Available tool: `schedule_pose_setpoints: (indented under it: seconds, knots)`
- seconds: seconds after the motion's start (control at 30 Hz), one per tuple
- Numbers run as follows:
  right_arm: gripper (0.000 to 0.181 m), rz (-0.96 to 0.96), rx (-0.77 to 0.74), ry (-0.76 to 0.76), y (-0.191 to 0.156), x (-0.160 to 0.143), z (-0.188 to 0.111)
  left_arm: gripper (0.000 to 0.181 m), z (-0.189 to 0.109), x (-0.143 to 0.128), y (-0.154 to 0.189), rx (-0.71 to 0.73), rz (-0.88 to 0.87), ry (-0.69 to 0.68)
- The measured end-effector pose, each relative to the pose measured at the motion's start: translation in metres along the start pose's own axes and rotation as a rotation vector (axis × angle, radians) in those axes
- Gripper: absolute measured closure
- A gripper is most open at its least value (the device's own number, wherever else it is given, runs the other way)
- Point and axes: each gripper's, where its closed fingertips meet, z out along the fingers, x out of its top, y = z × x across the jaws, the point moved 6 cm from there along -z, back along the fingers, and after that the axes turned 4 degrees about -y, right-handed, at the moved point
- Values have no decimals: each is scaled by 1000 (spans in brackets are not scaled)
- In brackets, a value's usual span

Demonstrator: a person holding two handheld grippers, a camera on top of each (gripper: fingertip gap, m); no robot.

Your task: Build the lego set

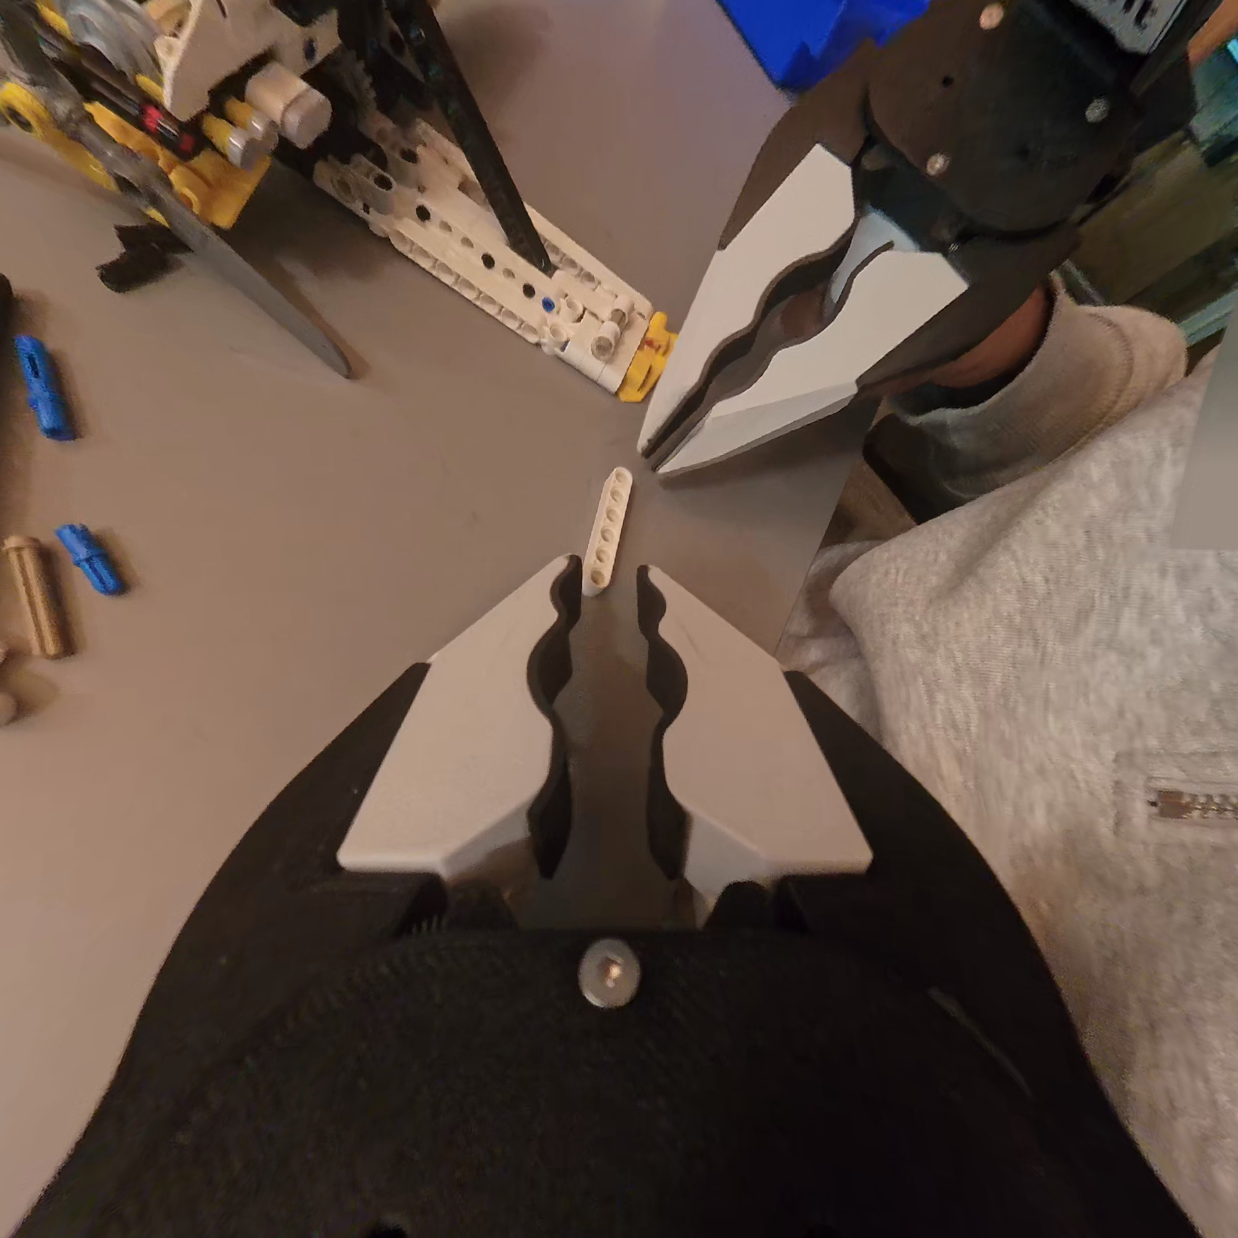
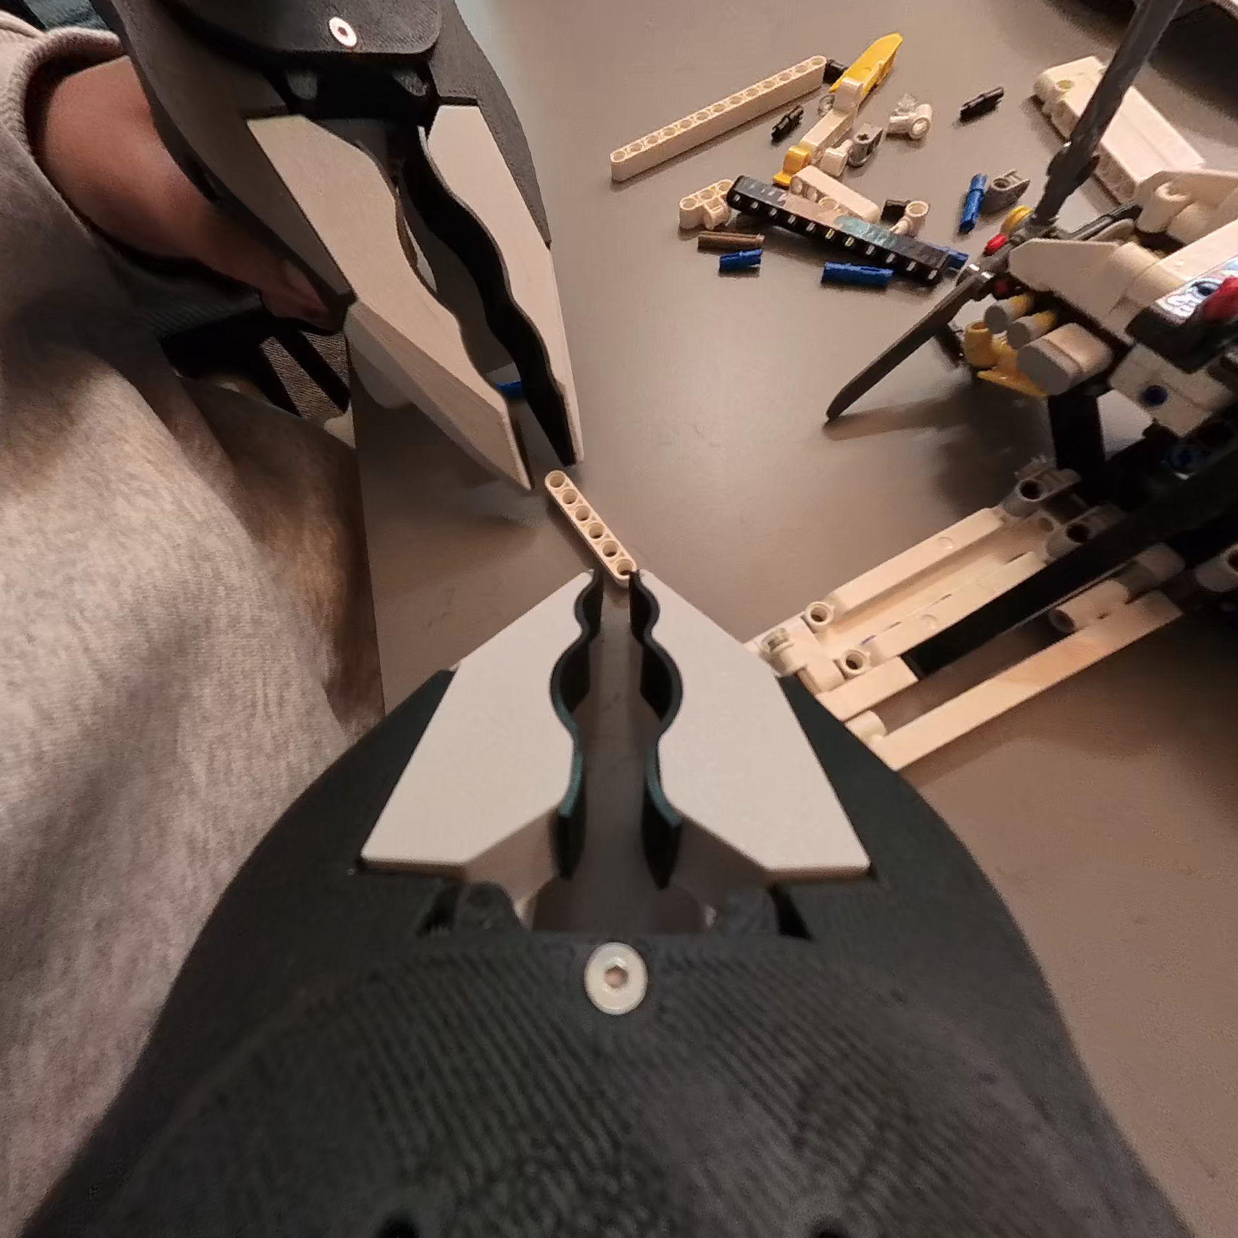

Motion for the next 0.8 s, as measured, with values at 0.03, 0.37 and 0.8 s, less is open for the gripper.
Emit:
schedule_pose_setpoints:
  seconds: [0.03,0.37,0.8]
  knots:
    - [176,0,4,4,0,0,0,167,-3,2,-1,-8,-2,14]
    - [181,-80,-214,197,27,16,-41,102,-56,36,-52,323,58,355]
    - [181,-108,-610,518,94,21,-92,121,-61,56,-54,212,137,558]
